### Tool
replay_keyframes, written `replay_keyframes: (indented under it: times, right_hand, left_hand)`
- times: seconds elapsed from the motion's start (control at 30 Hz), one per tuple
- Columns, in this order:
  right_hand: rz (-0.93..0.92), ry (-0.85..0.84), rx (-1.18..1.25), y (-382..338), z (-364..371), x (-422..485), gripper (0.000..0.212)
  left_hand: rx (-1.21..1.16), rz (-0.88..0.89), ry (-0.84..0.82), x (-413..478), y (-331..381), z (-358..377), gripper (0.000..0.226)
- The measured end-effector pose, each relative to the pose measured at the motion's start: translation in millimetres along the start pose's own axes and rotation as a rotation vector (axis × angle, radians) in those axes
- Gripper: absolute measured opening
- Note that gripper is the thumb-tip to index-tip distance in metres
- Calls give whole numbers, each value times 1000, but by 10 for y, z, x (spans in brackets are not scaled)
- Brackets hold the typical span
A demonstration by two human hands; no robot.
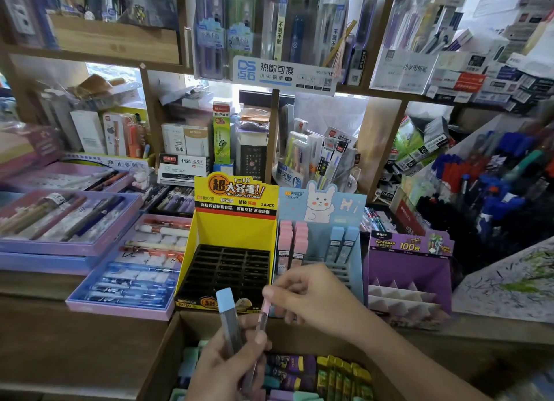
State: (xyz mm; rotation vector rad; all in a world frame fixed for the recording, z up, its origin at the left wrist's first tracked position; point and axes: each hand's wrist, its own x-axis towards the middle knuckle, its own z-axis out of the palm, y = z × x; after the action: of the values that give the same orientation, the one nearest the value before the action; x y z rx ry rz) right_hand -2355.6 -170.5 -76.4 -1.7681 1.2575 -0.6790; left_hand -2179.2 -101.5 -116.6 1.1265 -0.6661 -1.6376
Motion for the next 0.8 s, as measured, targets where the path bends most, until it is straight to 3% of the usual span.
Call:
replay_keyframes:
  times: [0.13, 0.3, 0.43, 0.57, 0.63, 0.7, 0.8]
  right_hand:
    - [53, -17, 91, 20, -6, -2, 15]
    - [76, -19, 183, 55, -54, -6, 12]
    - [78, 30, 246, 41, -199, -22, 16]
    - [38, 114, 257, -30, -489, -63, 12]
    - [11, 180, 245, -60, -635, -84, 11]
    - [-21, 247, 227, -80, -758, -92, 11]
    - [-64, 373, 123, -77, -902, -62, 11]
  left_hand:
    - [130, 32, -14, -22, 11, -4, 40]
    - [209, 70, 20, 22, -26, -16, 27]
    - [61, -27, 63, 28, -75, 1, 10]
    - [-126, -25, 57, 0, -48, -148, 15]
    - [-315, -119, 70, 8, -39, -205, 19]
    - [-144, 21, -32, -9, -76, -228, 26]
    - [-40, -23, 16, 33, -100, -84, 34]
